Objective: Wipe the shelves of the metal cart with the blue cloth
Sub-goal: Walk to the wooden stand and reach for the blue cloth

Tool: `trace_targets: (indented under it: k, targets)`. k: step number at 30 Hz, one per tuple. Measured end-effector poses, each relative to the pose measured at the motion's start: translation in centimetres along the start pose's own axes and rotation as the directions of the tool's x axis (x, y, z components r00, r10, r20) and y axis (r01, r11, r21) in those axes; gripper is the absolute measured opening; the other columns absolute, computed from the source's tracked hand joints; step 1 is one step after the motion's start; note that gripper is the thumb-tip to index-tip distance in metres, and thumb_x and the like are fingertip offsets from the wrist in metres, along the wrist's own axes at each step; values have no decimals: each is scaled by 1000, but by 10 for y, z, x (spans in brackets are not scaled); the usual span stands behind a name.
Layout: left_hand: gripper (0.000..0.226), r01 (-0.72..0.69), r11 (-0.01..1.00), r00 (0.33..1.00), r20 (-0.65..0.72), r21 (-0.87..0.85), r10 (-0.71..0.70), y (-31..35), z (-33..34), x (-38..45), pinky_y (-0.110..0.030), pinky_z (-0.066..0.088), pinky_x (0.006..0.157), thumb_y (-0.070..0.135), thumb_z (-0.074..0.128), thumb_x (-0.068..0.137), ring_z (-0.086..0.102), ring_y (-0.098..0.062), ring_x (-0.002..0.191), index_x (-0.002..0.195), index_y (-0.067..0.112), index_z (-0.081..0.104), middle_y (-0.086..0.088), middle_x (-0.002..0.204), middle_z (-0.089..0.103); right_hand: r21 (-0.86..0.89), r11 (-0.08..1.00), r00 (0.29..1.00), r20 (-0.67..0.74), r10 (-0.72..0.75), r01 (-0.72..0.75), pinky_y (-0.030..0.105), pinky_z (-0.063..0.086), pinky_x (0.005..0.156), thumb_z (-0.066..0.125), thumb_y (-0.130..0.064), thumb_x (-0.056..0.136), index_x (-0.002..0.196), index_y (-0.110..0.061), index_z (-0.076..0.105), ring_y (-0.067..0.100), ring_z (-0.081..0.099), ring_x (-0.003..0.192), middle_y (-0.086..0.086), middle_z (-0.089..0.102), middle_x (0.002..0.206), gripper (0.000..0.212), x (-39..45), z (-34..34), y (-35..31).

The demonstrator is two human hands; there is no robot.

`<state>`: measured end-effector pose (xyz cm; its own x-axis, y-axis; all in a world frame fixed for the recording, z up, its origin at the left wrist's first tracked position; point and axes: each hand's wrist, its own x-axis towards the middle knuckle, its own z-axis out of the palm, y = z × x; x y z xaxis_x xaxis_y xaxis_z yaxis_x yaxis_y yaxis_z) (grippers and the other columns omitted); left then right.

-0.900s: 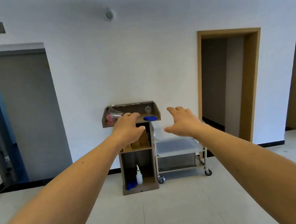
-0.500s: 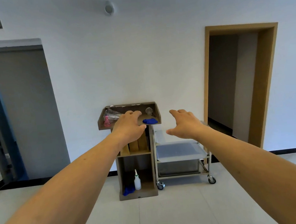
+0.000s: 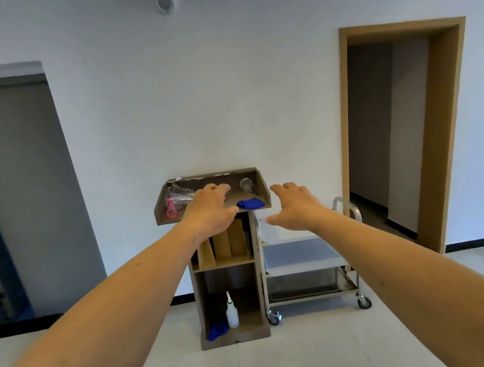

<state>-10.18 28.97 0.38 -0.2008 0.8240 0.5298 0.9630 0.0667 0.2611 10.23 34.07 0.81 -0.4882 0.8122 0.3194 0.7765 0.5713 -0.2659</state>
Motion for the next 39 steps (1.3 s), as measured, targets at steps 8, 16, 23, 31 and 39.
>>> trace_targets:
  k: [8,16,23,31,39]
  targets:
    - [61,-12,1000,999,32,-17,12,-79,17,78,-37,46,92,42,64,85,49,-25,124,141,27,46,-3,141,51,-10,1000,1000,-9,8,-8,45,44,102,70,-45,86,145,-21,37,34,43,128,11,46,141,71,98,37,-37]
    - [61,0,1000,998,69,-23,1,-125,51,134,-38,45,94,41,62,87,48,-27,126,143,24,45,-5,142,50,-17,999,999,19,44,-44,44,43,102,70,-45,87,145,-20,37,33,43,128,10,45,142,72,169,76,-25]
    - [62,-3,999,996,87,-42,7,-122,97,192,-34,47,89,39,63,86,52,-21,116,143,23,44,-3,136,53,-11,1000,1000,17,20,-20,42,44,98,71,-45,85,144,-20,38,32,44,125,10,46,140,72,237,98,16]
    - [65,53,999,997,50,-13,-52,-96,152,286,-42,41,104,41,62,88,40,-25,136,147,25,40,-2,150,44,31,998,999,-23,-49,50,40,44,96,73,-43,82,149,-25,35,31,42,129,9,44,146,79,343,103,91]
    - [64,83,996,993,84,21,-85,-83,208,360,-40,42,102,42,62,87,42,-26,134,146,24,42,-5,149,44,62,994,996,3,-88,88,42,44,98,74,-46,81,150,-28,34,32,43,130,9,45,146,81,425,122,152]
